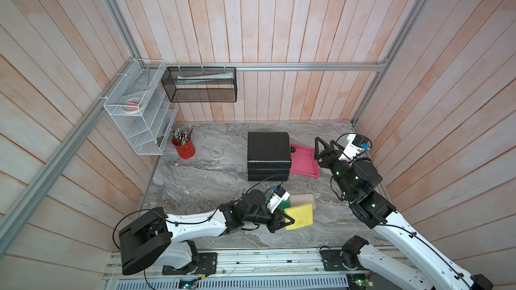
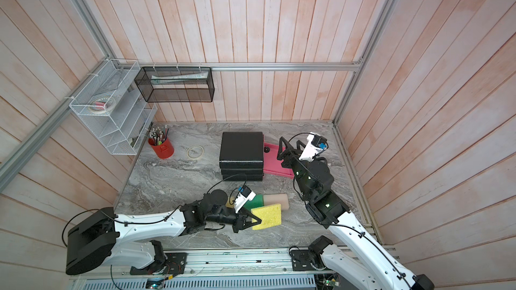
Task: Take the sponge out of the drawer
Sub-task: Place the sponge at the center of the board.
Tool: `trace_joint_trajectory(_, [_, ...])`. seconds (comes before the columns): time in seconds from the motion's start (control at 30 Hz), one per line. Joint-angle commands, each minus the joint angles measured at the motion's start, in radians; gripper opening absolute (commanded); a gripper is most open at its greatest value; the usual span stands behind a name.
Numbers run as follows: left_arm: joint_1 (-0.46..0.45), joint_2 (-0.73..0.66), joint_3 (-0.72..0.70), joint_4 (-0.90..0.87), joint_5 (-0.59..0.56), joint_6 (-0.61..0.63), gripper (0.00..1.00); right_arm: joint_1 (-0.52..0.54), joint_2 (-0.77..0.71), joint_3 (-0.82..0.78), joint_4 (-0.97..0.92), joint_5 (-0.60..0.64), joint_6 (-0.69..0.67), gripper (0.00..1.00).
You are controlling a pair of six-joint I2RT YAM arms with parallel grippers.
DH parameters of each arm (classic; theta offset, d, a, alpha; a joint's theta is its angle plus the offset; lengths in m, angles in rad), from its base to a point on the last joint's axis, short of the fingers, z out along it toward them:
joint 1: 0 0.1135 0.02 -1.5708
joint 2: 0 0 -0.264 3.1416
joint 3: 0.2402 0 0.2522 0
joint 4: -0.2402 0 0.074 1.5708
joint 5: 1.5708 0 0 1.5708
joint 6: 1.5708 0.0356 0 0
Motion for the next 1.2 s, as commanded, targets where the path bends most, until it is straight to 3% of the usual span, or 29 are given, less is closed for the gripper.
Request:
trace_joint_trajectory(0.0, [-0.044,0.052,-0.045,0.094,-0.049,-0.067,0.00,-0.010,-0.005,-0.026,-0.033,-0.038,0.029,0.78])
trace_joint_trajectory(0.13, [-0.079,0.144,-0.076,0.232,-0.075,-0.124,0.00,-0.012,-0.018,-0.050,-0.030,-0.078,0.061,0.78])
trace_joint_trajectory(0.27, [-0.089,0.237,-0.027,0.240,-0.090,-0.124,0.00,-0.013,-0.036,-0.061,-0.035,-0.089,0.078,0.78])
trace_joint_trajectory(0.6, [-0.104,0.344,0.090,0.072,-0.207,-0.094,0.00,-0.014,-0.085,-0.094,-0.040,-0.059,0.082,0.78])
trace_joint_trajectory(1.17, [-0.103,0.457,0.209,-0.108,-0.237,-0.034,0.00,-0.029,-0.083,-0.126,-0.011,-0.041,0.083,0.78])
